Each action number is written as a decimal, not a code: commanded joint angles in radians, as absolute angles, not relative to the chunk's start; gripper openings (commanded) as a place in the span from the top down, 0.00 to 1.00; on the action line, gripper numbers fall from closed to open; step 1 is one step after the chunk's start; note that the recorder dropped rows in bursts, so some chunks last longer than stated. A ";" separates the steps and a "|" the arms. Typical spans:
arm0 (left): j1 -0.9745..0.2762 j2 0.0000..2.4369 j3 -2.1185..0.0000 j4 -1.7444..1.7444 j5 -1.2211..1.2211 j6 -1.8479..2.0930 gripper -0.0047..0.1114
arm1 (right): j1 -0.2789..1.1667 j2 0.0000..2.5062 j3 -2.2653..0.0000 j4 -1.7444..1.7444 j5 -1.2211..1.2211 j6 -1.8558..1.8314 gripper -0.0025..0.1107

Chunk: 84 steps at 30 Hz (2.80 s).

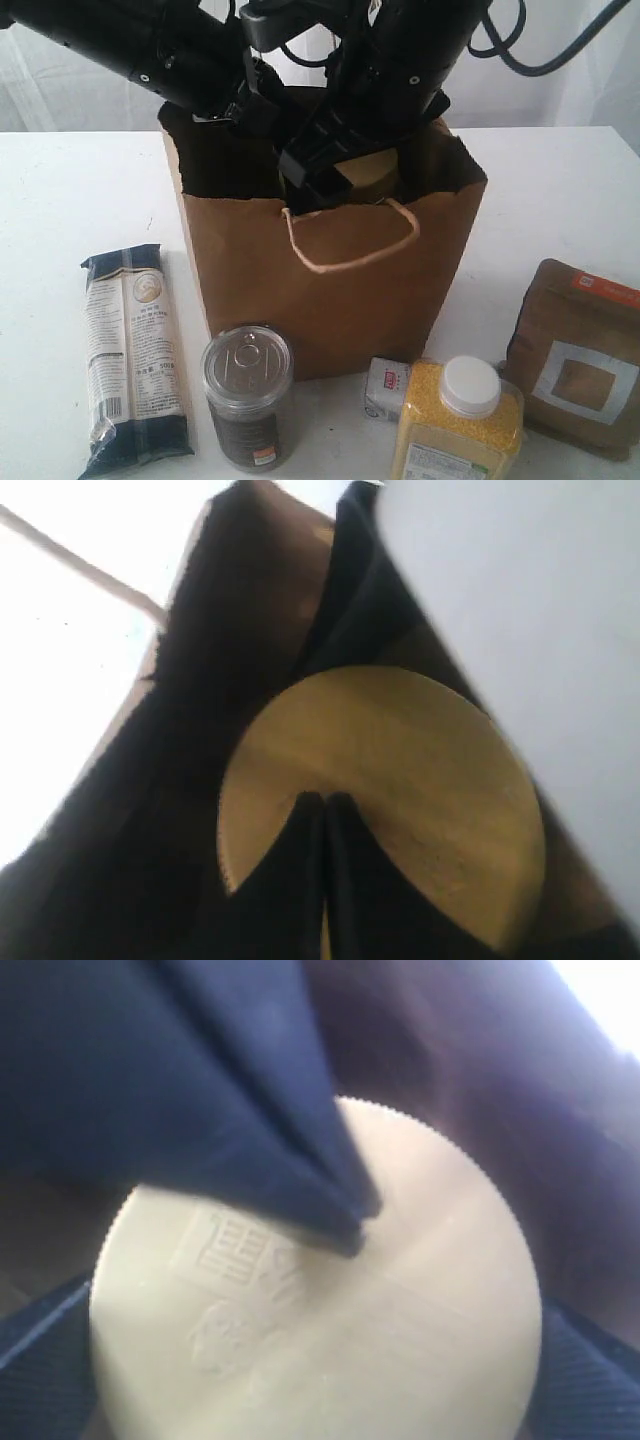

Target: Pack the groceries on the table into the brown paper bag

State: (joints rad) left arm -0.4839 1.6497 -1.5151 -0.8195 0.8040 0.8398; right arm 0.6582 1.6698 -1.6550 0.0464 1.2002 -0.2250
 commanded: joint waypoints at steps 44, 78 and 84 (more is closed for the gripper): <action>-0.490 1.661 -1.809 -0.880 1.201 0.807 0.96 | 0.660 1.653 -1.667 0.049 1.173 -0.251 0.18; -0.490 1.617 -1.785 -0.844 1.221 0.897 0.96 | 0.660 1.680 -1.663 0.063 1.221 -0.413 0.18; -0.488 1.617 -1.766 -0.792 1.221 0.898 0.96 | 0.660 1.697 -1.663 0.096 1.221 -0.449 0.18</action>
